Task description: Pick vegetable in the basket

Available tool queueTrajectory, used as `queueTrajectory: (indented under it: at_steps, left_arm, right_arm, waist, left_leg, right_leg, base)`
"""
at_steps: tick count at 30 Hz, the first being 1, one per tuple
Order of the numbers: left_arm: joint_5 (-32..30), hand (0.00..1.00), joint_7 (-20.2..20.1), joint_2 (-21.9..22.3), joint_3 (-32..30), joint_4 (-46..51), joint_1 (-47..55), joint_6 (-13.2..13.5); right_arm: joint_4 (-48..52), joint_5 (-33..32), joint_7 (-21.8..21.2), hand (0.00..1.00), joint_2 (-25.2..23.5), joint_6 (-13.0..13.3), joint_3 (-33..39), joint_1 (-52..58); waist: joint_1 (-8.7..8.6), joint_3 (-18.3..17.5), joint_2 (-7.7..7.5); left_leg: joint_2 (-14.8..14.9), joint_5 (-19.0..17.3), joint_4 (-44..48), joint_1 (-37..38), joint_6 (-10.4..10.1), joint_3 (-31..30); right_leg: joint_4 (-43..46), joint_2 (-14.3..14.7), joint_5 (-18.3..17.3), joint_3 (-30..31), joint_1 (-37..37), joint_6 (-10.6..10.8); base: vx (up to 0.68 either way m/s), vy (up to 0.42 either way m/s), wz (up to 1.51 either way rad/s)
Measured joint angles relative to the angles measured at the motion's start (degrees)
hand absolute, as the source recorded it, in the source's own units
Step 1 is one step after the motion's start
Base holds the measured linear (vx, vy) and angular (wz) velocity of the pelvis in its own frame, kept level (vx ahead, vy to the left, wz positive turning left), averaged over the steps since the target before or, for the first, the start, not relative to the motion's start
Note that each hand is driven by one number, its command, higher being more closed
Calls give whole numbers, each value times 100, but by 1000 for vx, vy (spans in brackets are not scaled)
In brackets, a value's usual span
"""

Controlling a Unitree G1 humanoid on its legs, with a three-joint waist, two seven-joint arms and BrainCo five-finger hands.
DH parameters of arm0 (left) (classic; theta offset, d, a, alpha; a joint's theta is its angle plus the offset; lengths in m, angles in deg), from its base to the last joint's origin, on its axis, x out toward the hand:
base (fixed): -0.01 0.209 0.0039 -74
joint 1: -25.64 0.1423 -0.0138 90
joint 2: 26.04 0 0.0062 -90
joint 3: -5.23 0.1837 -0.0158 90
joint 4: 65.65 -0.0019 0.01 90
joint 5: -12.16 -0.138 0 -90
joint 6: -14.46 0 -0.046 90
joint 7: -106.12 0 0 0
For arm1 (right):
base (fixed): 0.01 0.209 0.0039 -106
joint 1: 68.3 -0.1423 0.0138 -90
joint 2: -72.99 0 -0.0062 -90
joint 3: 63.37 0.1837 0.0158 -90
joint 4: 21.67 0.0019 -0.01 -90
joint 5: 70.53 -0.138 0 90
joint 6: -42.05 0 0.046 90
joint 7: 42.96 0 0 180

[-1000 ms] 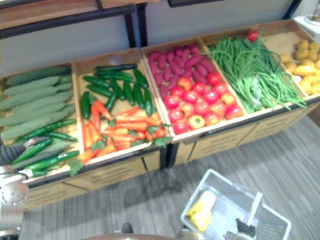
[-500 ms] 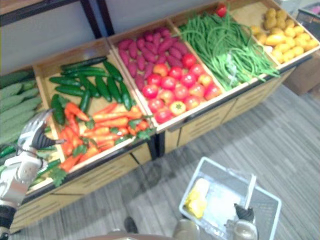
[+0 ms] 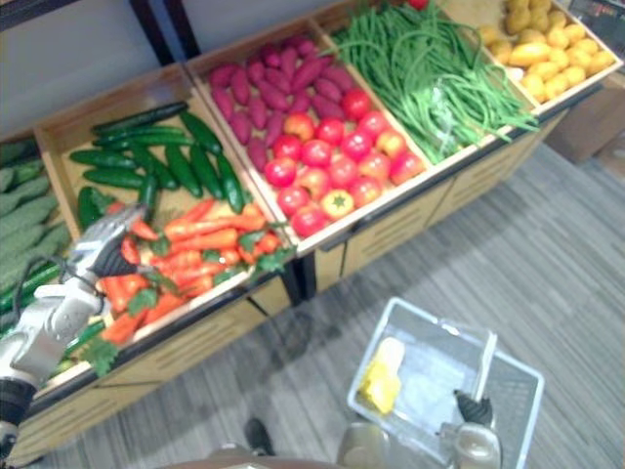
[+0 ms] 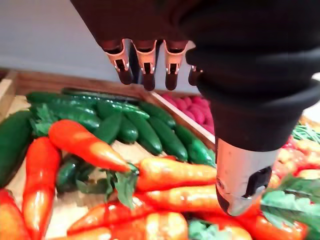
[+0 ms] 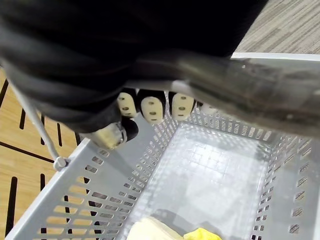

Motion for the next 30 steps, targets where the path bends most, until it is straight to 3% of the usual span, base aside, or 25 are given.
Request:
queueTrajectory:
  at_steps: [12, 23, 30]
  left_arm:
    - [20, 0, -37, 0, 532, -408, -275, 20]
    - [-313, 0, 403, 437, 378, -972, -785, -548]
    - [-313, 0, 466, 665, 173, -1145, -924, -609]
  right_arm:
    - [102, -1, 13, 100, 1, 1, -100, -130]
    - [198, 2, 130, 100, 10, 1, -245, -232]
    - [200, 2, 157, 100, 5, 0, -246, -234]
  waist:
    - [-68, 202, -11]
    - [-72, 324, -31]
    - [-82, 334, -38]
  left_leg:
    - [56, -131, 127, -110, -50, 239]
    - [131, -213, 256, -226, -73, 466]
    - [151, -225, 256, -226, -90, 490]
  right_leg:
    - [0, 61, 63, 264, -240, -17]
    - [34, 72, 110, 448, -468, -53]
    - [39, 94, 110, 472, -498, -53]
  base:
    - [-32, -42, -12]
    - [-29, -45, -9]
    - [-29, -41, -3]
